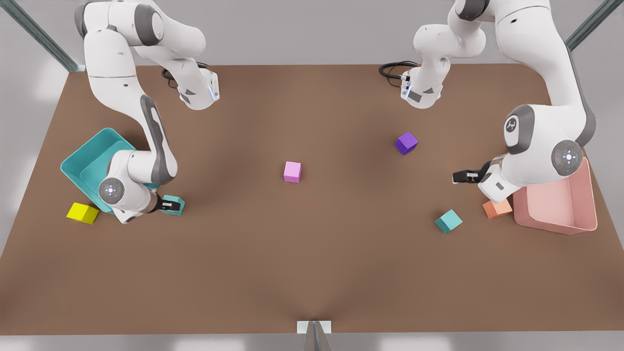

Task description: Stack the two blue cubes on top of each other

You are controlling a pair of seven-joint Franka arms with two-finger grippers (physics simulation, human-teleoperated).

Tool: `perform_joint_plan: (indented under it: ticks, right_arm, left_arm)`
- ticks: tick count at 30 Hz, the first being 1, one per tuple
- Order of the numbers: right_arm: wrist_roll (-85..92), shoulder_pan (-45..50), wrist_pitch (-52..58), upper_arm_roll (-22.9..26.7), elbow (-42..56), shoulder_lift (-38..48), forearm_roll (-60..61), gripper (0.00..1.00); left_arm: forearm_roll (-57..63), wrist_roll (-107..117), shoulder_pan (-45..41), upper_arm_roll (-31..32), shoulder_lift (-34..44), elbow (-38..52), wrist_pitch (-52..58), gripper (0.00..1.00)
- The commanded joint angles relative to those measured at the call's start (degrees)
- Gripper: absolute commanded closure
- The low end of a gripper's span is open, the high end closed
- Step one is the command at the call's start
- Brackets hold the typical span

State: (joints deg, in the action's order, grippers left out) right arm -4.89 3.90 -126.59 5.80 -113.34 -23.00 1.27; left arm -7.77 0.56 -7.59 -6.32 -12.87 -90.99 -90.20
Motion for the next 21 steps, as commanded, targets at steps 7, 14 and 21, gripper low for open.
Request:
perform_joint_plan:
  ticks: [7,14,21]
  right_arm:
    - [-3.6,-0.3,-2.0,0.0,-1.4,-2.0,2.9,0.0]
    - [-3.5,-1.2,-2.3,0.0,-0.7,-7.0,2.8,0.0]
    - [-3.5,-1.0,-2.7,-0.1,-0.3,-8.6,2.8,0.21]
  left_arm:
    - [0.0,0.0,0.0,0.0,-0.2,0.0,0.0,0.0]
    - [0.0,0.0,0.2,0.0,-0.2,0.0,0.0,0.0]
    - [0.0,0.0,0.3,0.0,-0.6,0.0,0.0,0.0]
